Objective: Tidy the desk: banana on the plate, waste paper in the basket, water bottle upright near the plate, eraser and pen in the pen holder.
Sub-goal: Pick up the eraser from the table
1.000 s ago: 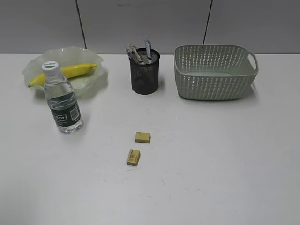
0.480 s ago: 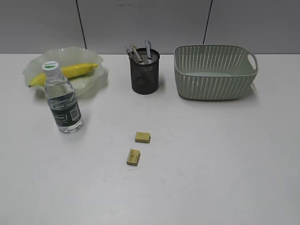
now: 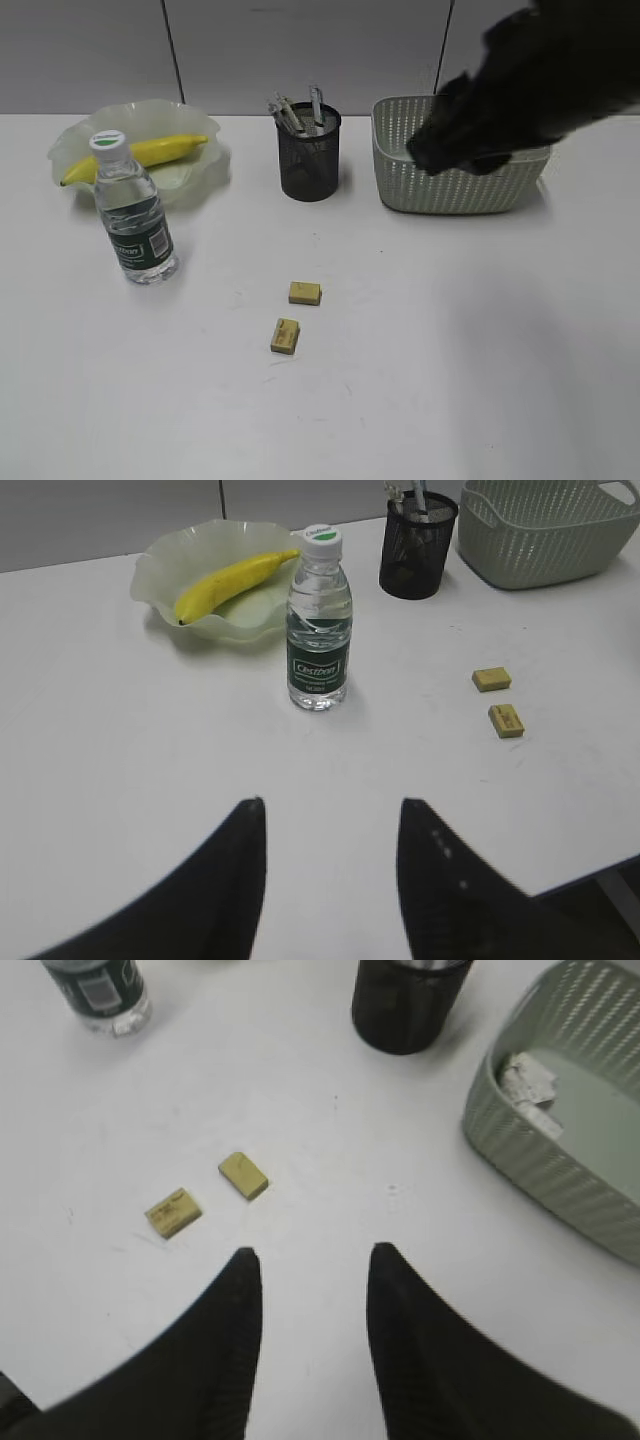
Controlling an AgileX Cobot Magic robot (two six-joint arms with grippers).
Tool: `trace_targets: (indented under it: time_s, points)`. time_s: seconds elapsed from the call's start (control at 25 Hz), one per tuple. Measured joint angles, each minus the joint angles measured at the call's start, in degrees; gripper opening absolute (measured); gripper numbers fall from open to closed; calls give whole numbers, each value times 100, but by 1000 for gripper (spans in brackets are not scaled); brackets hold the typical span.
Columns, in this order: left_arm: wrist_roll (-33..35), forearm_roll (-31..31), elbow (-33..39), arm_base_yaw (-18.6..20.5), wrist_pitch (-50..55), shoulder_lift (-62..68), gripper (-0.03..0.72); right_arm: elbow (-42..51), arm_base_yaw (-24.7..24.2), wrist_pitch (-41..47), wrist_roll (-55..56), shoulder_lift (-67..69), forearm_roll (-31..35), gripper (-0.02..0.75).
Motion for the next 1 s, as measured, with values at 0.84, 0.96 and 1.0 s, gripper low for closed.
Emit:
trace_targets:
  time_s: [0.84,0.96,1.0]
  points:
    - [28,-11,0,0,0,0,319,-4584,891,3545,2036,5378,782,438]
    - [28,-11,0,0,0,0,317,-4584,903,3495,2460,5702,899,461]
    - [28,-11,0,0,0,0,316,-4584,903,3510,2556,5769,959,463]
